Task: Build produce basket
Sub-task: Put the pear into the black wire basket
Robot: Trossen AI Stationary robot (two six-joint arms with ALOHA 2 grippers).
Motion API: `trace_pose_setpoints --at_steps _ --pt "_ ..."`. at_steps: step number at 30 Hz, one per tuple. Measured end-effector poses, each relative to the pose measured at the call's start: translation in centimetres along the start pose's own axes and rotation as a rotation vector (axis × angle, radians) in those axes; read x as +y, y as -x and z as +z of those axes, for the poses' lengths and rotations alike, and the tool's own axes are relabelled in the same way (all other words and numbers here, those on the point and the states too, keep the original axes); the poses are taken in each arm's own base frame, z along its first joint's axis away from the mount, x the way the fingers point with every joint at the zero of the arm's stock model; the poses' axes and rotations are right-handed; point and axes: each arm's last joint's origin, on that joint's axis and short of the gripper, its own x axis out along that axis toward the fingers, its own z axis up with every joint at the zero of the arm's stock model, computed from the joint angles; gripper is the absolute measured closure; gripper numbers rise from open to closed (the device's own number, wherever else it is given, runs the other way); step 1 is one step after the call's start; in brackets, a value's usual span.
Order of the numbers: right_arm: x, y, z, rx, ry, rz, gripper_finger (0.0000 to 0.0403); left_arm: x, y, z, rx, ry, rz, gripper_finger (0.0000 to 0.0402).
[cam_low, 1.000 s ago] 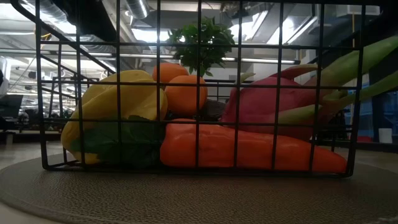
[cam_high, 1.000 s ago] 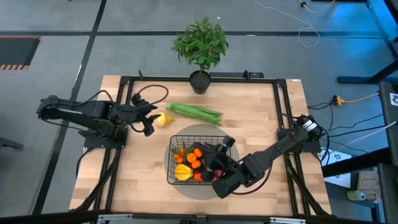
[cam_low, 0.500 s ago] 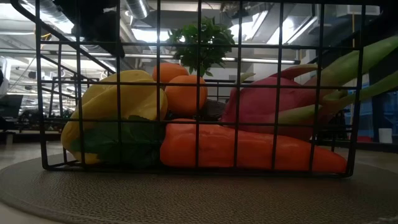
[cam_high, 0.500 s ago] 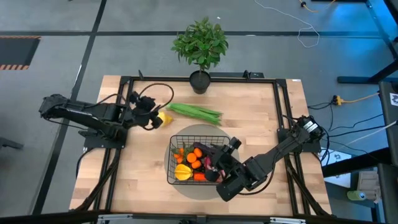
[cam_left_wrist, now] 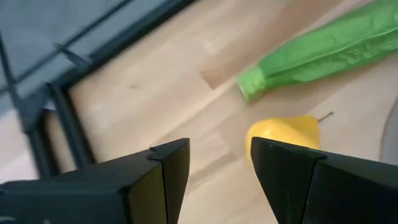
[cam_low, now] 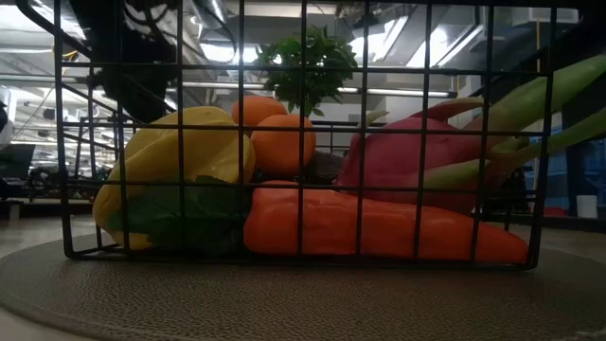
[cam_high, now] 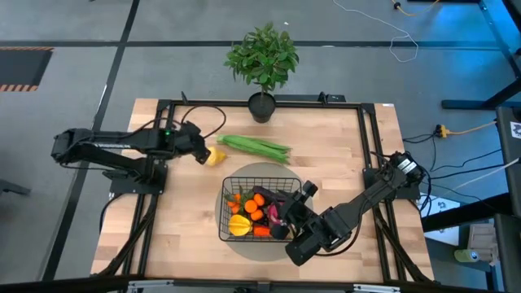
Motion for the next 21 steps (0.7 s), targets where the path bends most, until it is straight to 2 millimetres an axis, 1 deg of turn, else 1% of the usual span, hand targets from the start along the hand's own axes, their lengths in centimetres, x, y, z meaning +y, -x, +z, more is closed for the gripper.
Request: trace_pose_setpoints --at_steps 2,4,6,11,15,17,21 --pt "0.0 0.0 0.0 0.000 -0.001 0.001 0.0267 -0.4 -1.0 0.0 0.020 0.022 -0.018 0.0241" --pt "0.0 0.0 0.0 0.000 -0.002 0.001 0.0267 -0.6 -1.9 -0.1 0.041 -0.003 -0.029 0.0241" --pt "0.0 0.0 0.0 0.007 -0.004 0.007 0.0267 -0.8 -2.6 0.3 0.035 -0.022 -0.047 0.0241" --pt "0.0 0.0 -0.1 0.022 -0.021 0.018 0.0267 -1.4 -3.6 0.8 0.076 -0.032 -0.136 0.0241" --pt "0.0 0.0 -0.1 0.029 -0.023 0.020 0.0267 -1.8 -4.5 0.7 0.128 -0.081 -0.176 0.0241" --pt "0.0 0.0 -0.1 0.030 -0.023 0.021 0.0267 -2.1 -5.1 0.6 0.161 -0.089 -0.186 0.0241" --pt "0.0 0.0 -0.1 0.030 -0.024 0.021 0.0267 -2.1 -6.3 0.4 0.208 -0.103 -0.152 0.0241"
